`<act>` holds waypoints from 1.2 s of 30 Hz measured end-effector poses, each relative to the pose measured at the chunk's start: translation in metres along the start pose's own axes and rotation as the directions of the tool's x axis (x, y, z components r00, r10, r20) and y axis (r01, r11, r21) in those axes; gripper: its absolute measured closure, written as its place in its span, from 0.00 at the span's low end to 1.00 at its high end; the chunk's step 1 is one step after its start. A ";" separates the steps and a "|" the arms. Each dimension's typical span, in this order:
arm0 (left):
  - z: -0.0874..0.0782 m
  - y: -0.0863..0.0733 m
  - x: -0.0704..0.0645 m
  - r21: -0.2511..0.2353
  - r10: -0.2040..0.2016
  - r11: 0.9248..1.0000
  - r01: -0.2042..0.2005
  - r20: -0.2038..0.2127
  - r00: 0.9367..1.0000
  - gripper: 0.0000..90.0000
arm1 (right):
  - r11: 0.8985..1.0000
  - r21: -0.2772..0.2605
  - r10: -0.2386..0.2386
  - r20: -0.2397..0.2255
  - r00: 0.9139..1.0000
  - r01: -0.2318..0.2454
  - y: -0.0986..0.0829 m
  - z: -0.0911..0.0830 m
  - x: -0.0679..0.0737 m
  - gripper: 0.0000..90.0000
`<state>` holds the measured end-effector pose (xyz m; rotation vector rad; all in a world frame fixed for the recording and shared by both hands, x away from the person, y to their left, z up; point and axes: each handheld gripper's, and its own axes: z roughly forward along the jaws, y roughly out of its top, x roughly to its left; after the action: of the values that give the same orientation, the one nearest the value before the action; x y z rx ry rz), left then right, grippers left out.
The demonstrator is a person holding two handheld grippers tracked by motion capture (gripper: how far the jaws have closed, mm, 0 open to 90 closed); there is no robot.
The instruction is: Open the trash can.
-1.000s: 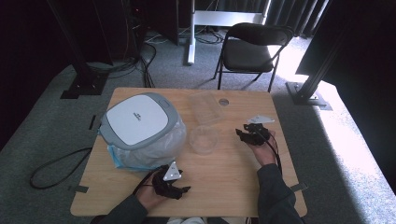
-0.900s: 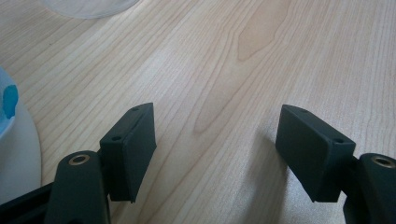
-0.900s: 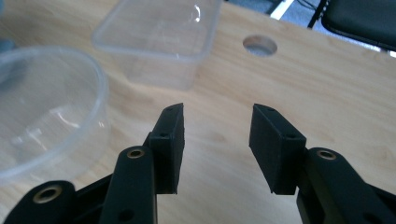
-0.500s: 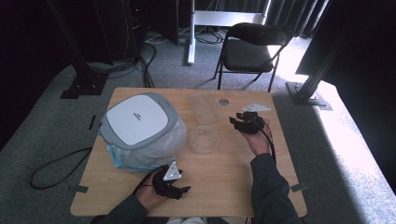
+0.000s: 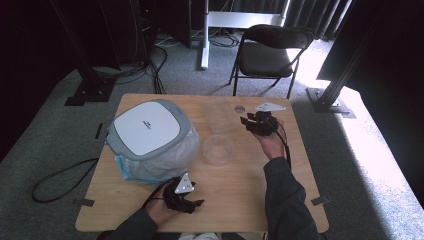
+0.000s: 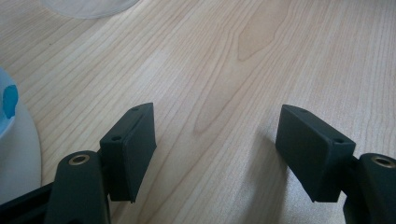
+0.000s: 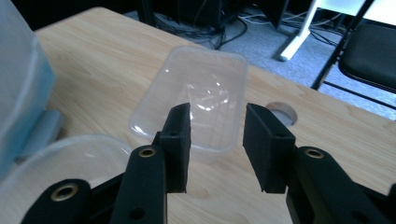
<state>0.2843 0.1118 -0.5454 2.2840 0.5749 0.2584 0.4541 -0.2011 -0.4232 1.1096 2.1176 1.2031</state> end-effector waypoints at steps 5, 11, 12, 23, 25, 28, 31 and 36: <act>0.000 0.000 0.000 -0.002 0.000 1.000 0.000 -0.002 1.000 0.32 | 1.000 -0.007 0.001 -0.016 1.000 -0.001 0.007 0.001 0.001 0.69; 0.000 0.000 0.000 0.000 0.000 1.000 0.000 -0.001 1.000 0.32 | 0.999 -0.035 -0.005 -0.028 1.000 0.004 0.022 0.002 0.007 0.70; 0.000 0.000 0.000 0.000 0.000 1.000 0.000 -0.001 1.000 0.32 | 0.999 -0.035 -0.008 -0.028 1.000 0.007 0.025 0.002 0.009 0.70; 0.000 0.000 0.000 -0.001 0.000 1.000 0.000 -0.002 1.000 0.32 | 0.997 -0.066 -0.034 -0.066 0.997 0.029 0.051 0.007 0.025 0.73; 0.000 0.000 0.000 -0.001 0.004 1.000 -0.004 -0.003 1.000 0.32 | 0.997 -0.070 -0.049 -0.071 0.996 0.044 0.055 0.008 0.029 0.73; 0.000 0.000 0.000 -0.003 -0.001 1.000 0.001 -0.001 1.000 0.32 | 0.996 -0.078 -0.051 -0.088 0.995 0.044 0.061 0.008 0.034 0.72; 0.000 0.000 0.000 -0.007 -0.006 1.000 0.006 0.000 1.000 0.32 | 0.995 -0.081 -0.065 -0.093 0.994 0.057 0.066 0.010 0.037 0.72; 0.000 0.000 0.000 -0.004 -0.006 1.000 0.006 0.000 1.000 0.32 | 0.994 -0.088 -0.071 -0.105 0.992 0.062 0.072 0.012 0.043 0.72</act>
<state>0.2841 0.1115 -0.5457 2.2781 0.5808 0.2566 0.4688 -0.1391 -0.3678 0.9491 2.1443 1.3356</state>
